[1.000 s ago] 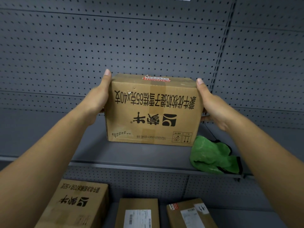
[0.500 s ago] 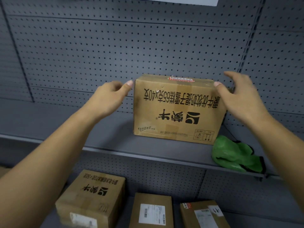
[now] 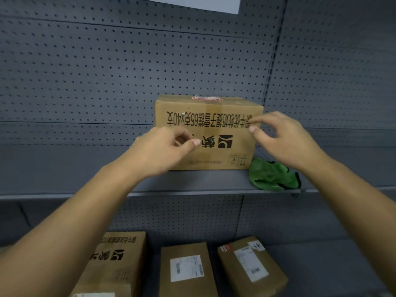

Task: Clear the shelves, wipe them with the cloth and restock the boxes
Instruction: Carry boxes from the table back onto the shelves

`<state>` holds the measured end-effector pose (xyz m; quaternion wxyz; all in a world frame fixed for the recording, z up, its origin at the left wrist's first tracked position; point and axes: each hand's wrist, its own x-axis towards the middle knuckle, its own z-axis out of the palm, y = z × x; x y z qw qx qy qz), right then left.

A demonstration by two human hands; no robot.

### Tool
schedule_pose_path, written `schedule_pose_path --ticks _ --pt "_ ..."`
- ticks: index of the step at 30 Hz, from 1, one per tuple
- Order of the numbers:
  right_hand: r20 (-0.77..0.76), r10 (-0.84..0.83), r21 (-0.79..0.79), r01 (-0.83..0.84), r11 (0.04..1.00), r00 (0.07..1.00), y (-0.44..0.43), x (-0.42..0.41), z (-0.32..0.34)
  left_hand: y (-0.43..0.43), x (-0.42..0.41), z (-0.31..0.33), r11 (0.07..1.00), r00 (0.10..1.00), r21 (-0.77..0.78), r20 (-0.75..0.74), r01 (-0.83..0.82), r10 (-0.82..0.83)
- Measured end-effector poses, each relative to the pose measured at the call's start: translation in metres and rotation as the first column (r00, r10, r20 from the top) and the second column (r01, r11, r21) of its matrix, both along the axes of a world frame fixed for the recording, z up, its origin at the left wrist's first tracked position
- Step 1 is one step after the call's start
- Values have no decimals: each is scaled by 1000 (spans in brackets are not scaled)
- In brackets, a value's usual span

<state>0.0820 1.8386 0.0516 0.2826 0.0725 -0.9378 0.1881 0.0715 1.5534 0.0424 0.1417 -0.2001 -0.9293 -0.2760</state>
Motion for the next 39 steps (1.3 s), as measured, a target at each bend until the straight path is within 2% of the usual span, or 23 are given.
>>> schedule_pose_path --ticks 8,16,24,27,33,39 --pt "70 -170 -12 171 985 983 50 67 -28 60 7 -33 965 961 -1 83 263 -262" --pt "173 -434 -34 446 894 884 152 187 -58 180 41 -58 879 878 -45 96 475 -469" --pt "294 -677 -23 713 701 675 258 365 -89 339 136 -88 739 733 -61 209 671 -648" --pt "337 -749 -7 797 604 570 286 437 -98 395 182 -103 679 668 -42 232 733 -707" --pt "414 -830 23 907 419 373 327 565 -119 495 269 -132 547 533 -35 285 836 -797" --pt "444 -869 36 965 259 217 353 667 -141 569 351 -157 409 392 -23 335 912 -857"
